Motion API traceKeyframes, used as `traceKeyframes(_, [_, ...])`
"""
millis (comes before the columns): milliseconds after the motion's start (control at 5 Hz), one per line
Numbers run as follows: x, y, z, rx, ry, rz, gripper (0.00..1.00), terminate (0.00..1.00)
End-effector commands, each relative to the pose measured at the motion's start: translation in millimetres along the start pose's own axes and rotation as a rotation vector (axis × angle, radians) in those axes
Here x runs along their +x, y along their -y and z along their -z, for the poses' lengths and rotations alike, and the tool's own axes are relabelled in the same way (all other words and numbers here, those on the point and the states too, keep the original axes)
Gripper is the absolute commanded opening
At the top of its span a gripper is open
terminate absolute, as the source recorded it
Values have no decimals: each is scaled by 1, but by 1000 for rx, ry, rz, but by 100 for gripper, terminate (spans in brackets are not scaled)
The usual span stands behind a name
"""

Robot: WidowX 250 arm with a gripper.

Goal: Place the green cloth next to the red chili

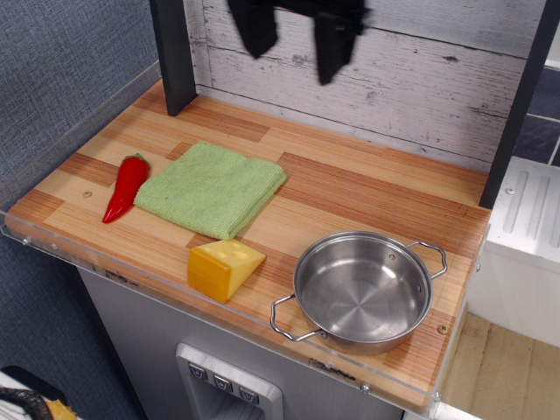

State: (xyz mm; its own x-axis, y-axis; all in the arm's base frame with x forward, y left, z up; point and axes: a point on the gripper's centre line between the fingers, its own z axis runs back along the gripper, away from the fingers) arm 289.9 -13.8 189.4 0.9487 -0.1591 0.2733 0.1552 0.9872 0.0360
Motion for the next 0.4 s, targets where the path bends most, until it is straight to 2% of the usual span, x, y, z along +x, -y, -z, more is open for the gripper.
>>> traceKeyframes(0, [-10, 6, -18, -7, 33, -61, 100, 0])
traceKeyframes(200, [-10, 6, -18, -7, 33, -61, 100, 100])
